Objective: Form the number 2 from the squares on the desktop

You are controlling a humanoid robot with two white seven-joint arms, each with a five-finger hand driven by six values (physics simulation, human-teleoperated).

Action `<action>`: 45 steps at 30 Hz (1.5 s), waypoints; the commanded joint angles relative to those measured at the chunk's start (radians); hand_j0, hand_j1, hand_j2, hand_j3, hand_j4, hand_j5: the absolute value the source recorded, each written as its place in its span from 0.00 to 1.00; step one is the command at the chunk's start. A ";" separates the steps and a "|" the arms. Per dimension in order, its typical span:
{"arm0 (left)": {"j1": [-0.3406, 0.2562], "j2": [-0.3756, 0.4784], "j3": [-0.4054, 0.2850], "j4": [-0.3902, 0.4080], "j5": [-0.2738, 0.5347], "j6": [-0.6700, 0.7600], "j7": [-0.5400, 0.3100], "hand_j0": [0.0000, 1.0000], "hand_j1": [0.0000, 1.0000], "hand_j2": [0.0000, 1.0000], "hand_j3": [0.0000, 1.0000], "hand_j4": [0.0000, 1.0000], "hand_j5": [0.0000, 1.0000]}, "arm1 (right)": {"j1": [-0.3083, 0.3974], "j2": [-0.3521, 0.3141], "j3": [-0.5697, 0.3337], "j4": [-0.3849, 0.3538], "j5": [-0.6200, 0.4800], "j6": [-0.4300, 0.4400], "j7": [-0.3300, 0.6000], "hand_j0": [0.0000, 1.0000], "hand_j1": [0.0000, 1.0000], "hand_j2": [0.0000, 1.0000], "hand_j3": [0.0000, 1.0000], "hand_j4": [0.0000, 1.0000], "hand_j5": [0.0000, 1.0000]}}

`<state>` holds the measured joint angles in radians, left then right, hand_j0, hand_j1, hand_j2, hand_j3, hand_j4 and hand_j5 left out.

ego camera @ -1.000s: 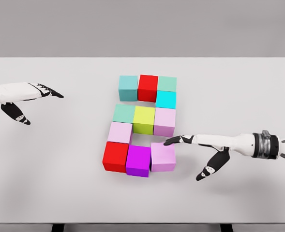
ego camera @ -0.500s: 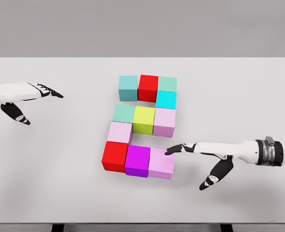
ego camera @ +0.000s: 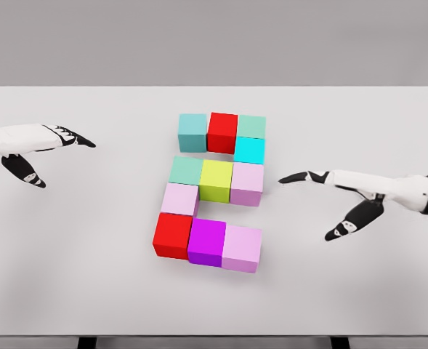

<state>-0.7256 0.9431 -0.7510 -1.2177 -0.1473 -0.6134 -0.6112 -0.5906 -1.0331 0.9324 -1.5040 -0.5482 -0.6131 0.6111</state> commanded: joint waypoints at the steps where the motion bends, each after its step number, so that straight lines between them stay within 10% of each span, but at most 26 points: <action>1: 0.000 0.000 0.001 0.000 0.005 0.003 0.000 1.00 1.00 1.00 1.00 1.00 1.00 | -0.003 -0.053 -0.082 0.082 -0.007 0.002 0.000 1.00 1.00 1.00 1.00 1.00 1.00; 5: 0.000 -0.004 0.004 0.013 0.000 0.003 0.000 1.00 1.00 1.00 1.00 1.00 1.00 | -0.006 -0.042 -0.159 0.194 -0.001 0.002 0.000 1.00 1.00 1.00 1.00 1.00 1.00; 18: -0.020 -0.053 0.035 0.144 -0.002 0.003 0.000 1.00 1.00 1.00 1.00 1.00 1.00 | -0.005 -0.036 -0.164 0.196 0.001 0.002 0.000 1.00 1.00 1.00 1.00 1.00 1.00; 21: -0.288 -0.076 -0.286 0.237 0.018 0.003 0.000 1.00 1.00 1.00 1.00 1.00 1.00 | -0.003 -0.036 -0.164 0.192 0.001 0.002 0.000 1.00 1.00 1.00 1.00 1.00 1.00; 24: -0.403 -0.144 -0.511 0.216 0.011 0.003 0.000 1.00 1.00 1.00 1.00 1.00 1.00 | -0.005 -0.035 -0.164 0.192 0.001 0.002 0.000 1.00 1.00 1.00 1.00 1.00 1.00; 37: -0.423 -0.409 -0.435 0.345 -0.072 0.038 0.001 1.00 1.00 1.00 1.00 1.00 1.00 | -0.006 -0.025 -0.164 0.191 0.013 0.002 0.000 1.00 1.00 1.00 1.00 1.00 1.00; 45: -0.426 -0.432 -0.419 0.412 -0.080 0.126 0.062 1.00 1.00 1.00 1.00 1.00 1.00 | -0.006 -0.025 -0.164 0.183 0.013 0.002 0.000 1.00 1.00 1.00 1.00 1.00 1.00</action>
<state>-1.1505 0.5187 -1.1757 -0.8139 -0.2302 -0.5038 -0.5572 -0.5967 -1.0572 0.7690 -1.3187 -0.5272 -0.6132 0.6112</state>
